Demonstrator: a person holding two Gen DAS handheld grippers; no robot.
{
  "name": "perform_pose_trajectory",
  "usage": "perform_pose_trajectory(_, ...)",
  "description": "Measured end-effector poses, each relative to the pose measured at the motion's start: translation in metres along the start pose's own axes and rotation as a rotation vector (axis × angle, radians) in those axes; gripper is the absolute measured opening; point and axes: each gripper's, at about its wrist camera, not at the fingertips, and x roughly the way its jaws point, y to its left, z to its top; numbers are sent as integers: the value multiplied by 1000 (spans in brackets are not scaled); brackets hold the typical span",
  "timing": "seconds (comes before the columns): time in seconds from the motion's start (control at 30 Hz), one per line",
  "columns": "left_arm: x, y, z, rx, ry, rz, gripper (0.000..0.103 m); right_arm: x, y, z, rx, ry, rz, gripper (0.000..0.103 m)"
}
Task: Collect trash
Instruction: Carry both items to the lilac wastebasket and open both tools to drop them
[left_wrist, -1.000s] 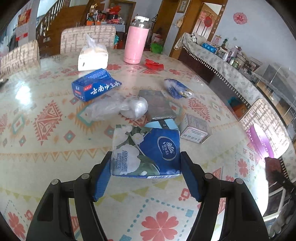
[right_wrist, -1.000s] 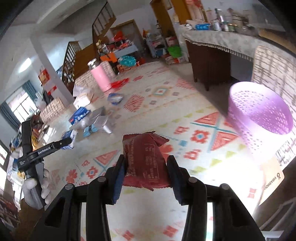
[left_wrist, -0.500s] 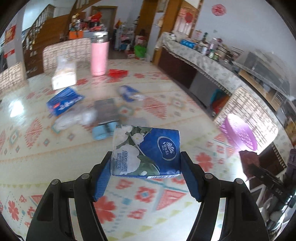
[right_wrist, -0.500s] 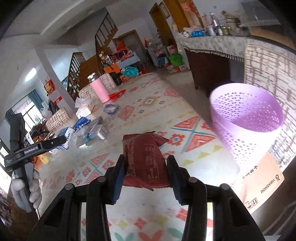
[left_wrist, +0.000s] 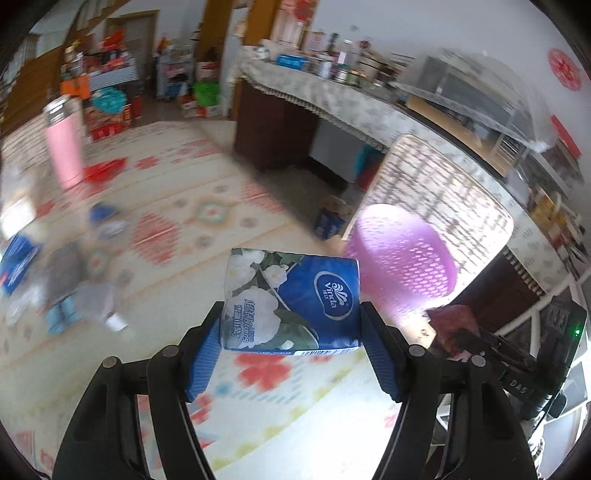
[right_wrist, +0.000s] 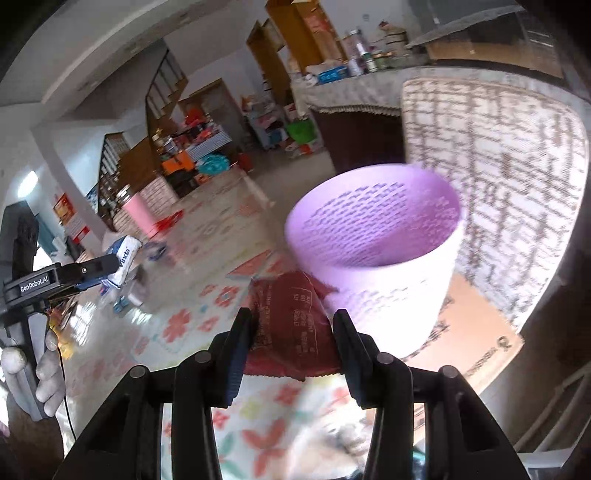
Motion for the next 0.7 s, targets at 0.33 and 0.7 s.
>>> perform_pose_trajectory(0.33, 58, -84, 48, 103, 12, -78, 70, 14, -53, 45, 61, -28, -1, 22)
perform_pose_trajectory(0.7, 123, -132, 71, 181, 76, -90, 73, 58, -127, -32, 199, 88, -116, 66)
